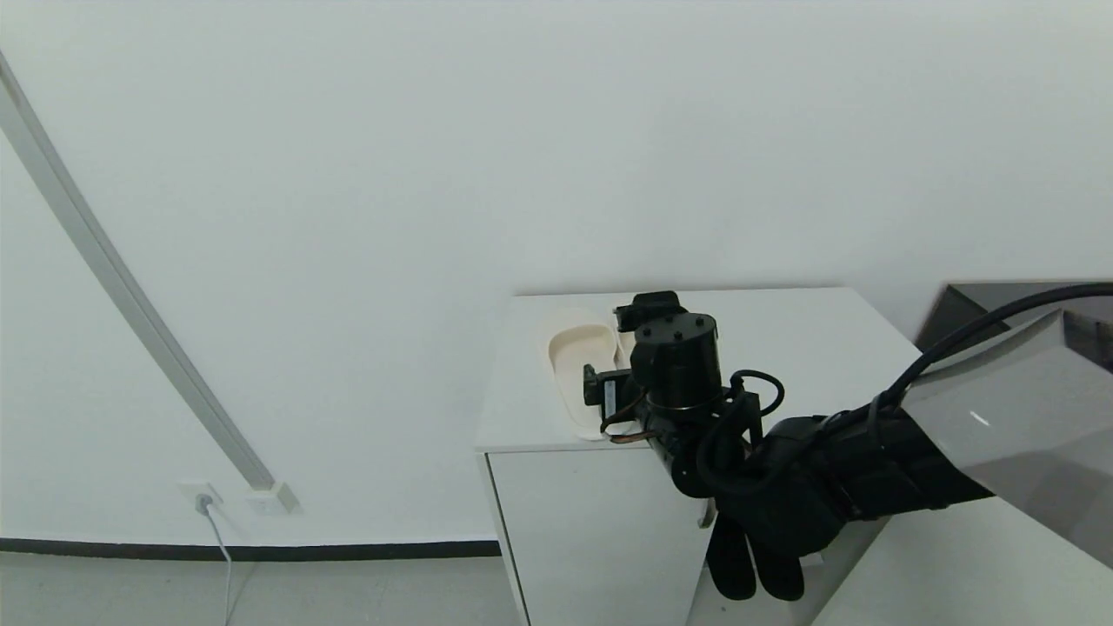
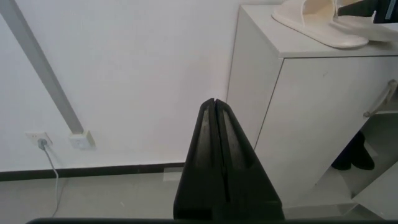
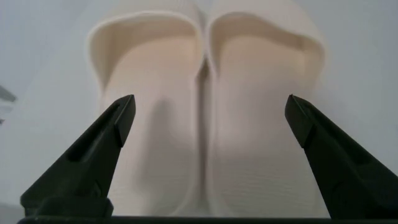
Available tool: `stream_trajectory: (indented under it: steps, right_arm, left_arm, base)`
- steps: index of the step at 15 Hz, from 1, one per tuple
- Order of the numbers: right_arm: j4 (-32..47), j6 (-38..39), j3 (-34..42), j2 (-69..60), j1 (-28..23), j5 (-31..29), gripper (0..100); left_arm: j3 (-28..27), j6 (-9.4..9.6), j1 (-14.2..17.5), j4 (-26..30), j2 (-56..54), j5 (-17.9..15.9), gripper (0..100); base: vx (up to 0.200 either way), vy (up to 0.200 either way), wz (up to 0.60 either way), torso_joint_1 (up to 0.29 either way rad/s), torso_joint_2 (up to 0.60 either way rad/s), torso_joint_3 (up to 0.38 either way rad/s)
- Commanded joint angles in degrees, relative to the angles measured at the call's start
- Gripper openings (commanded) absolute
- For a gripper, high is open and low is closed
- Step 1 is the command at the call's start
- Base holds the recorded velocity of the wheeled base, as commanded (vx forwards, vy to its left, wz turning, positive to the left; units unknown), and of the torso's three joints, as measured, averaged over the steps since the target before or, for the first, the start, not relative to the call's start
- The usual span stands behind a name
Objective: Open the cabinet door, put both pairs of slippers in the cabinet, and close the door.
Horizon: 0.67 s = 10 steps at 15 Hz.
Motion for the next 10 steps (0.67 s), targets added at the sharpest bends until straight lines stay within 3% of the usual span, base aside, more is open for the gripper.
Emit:
stream_trajectory:
  steps: [1, 10]
  right_arm:
    - [0.2, -0.6, -2.5, 2.7, -1.3, 1.3, 100]
    - [7.0, -1.8, -15.5, 8.4, -5.2, 5.7, 100]
  left_arm:
    - [0.0, -0.06, 0.0, 0.0, 0.0, 0.0, 0]
    - [0.0, -0.06, 0.0, 0.0, 0.0, 0.0, 0]
  base:
    - [0.0, 0.0, 0.0, 0.0, 0.0, 0.0]
    - [0.0, 0.0, 0.0, 0.0, 0.0, 0.0]
